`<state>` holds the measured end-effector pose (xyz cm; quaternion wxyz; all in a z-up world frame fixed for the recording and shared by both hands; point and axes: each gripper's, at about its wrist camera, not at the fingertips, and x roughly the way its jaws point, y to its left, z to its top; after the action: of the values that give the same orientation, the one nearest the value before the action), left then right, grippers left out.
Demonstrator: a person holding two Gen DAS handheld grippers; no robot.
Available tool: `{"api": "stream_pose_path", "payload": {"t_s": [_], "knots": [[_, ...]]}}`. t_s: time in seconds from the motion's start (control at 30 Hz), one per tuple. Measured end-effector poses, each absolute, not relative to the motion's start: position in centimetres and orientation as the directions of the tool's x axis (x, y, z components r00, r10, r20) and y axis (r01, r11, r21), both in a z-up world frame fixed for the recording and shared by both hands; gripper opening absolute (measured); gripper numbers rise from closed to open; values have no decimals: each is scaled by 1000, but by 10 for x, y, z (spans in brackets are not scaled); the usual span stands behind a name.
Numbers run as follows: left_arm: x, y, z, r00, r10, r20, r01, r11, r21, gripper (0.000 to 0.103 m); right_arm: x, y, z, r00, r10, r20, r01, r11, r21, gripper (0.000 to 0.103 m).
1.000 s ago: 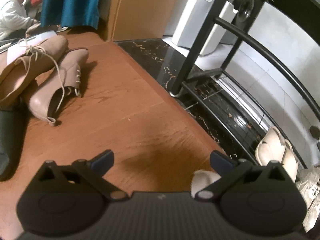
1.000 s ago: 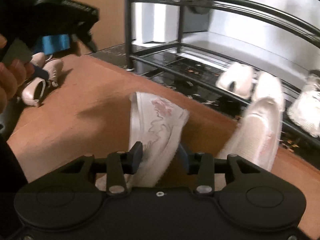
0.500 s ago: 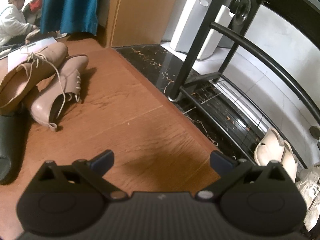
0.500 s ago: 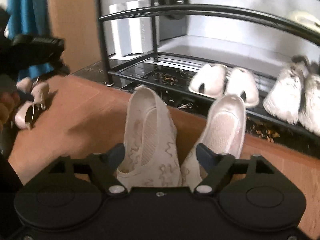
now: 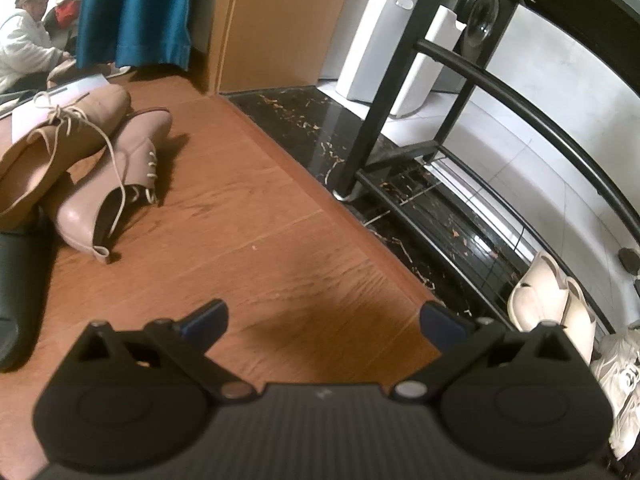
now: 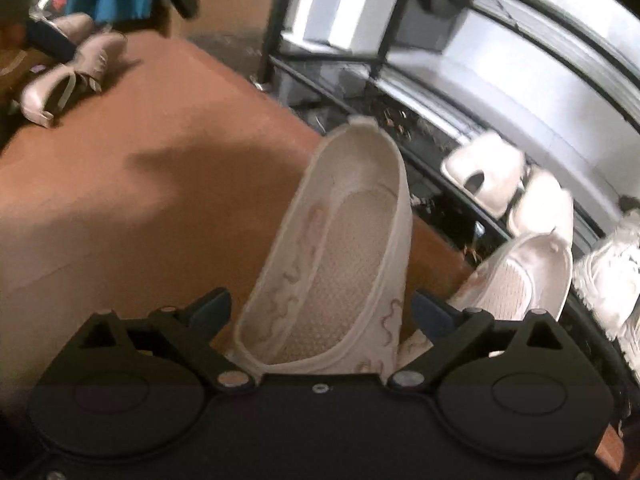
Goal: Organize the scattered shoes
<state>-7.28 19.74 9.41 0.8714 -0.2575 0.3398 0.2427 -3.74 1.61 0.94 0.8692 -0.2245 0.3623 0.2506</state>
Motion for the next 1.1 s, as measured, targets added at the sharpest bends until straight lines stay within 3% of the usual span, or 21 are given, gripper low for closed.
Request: {"api": "stream_pose_path", "payload": {"t_s": [0.27,0.43,0.7,0.97,1.1], "knots": [[-72,198,92,647,245,-722,-602,746,-287,102,-27,8,3,565,287,-774,-533,842,-76,69],[-73,197,94,649,251,-718,-603,745,-285,102,-28,-18,11,552,405,-729,-431,887,166,68],[-74,201,93,640,242,-729,-612,734,-294,102,-48,-48,54,638,517,-571,-440,853,281,68],[-72,198,93,639,223,-736,-602,741,-298,102,-59,-149,82,809,310,-499,-280,950,135,69],[-74,198,95,635,245,-733,-625,721,-301,102,-44,-195,65,789,216,-575,-114,971,208,68]]}}
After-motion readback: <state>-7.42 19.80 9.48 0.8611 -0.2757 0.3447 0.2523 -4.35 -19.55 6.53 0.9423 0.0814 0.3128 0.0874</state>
